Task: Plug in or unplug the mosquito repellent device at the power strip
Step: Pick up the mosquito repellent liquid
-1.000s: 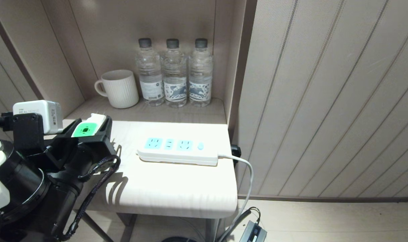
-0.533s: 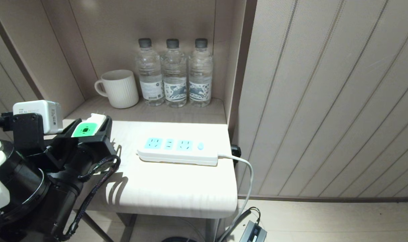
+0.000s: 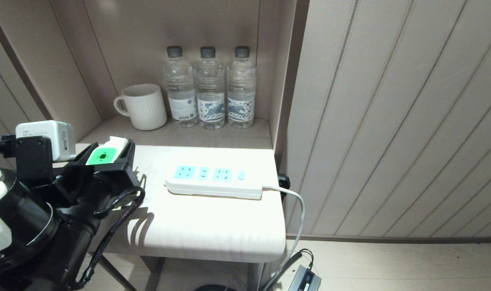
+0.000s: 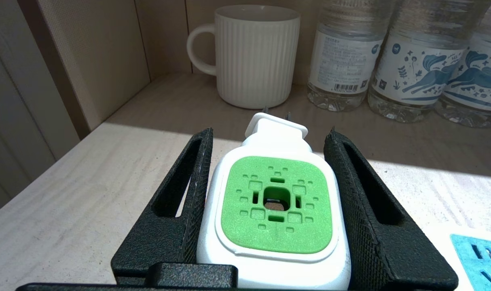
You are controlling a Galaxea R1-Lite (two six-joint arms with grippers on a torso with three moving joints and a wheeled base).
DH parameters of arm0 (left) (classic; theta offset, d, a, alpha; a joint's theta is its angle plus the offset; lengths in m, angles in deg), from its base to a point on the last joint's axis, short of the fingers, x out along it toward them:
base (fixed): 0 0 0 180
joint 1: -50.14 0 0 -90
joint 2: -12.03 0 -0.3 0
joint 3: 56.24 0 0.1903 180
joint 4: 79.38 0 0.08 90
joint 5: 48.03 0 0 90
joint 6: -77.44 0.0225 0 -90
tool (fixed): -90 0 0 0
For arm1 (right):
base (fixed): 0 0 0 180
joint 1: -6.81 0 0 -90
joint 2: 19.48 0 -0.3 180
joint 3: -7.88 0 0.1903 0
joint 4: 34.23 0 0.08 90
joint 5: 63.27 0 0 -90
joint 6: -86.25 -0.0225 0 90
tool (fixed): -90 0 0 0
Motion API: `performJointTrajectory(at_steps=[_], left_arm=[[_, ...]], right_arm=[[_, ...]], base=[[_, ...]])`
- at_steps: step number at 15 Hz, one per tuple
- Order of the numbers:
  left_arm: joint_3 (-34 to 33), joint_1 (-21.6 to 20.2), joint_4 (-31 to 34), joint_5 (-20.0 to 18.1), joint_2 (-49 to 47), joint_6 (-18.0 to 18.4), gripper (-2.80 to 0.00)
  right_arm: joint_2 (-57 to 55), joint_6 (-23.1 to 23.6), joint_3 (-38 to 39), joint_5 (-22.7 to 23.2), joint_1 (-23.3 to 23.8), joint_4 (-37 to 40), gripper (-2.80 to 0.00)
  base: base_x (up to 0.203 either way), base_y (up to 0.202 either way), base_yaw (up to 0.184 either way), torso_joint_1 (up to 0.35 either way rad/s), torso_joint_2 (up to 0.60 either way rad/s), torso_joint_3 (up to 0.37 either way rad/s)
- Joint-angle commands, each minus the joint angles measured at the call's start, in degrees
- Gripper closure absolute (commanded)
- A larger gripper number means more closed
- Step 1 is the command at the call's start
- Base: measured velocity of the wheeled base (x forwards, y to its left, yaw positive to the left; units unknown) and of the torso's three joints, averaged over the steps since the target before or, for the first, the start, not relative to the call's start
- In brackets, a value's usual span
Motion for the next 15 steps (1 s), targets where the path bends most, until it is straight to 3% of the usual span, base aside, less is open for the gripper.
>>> performJointTrajectory(at_steps=[1, 15], left_arm=[[0.0, 0.0, -0.4, 0.3, 0.0, 0.0, 0.00], [-0.3, -0.1, -0.5, 0.3, 0.0, 0.0, 0.00]], right_arm=[[0.0, 0.0, 0.0, 0.0, 0.0, -0.1, 0.00], [0.0, 0.0, 0.0, 0.0, 0.0, -0.1, 0.00]], base=[[0.000, 0.000, 0.000, 0.000, 0.00, 0.000], [0.000, 0.000, 0.000, 0.000, 0.00, 0.000]])
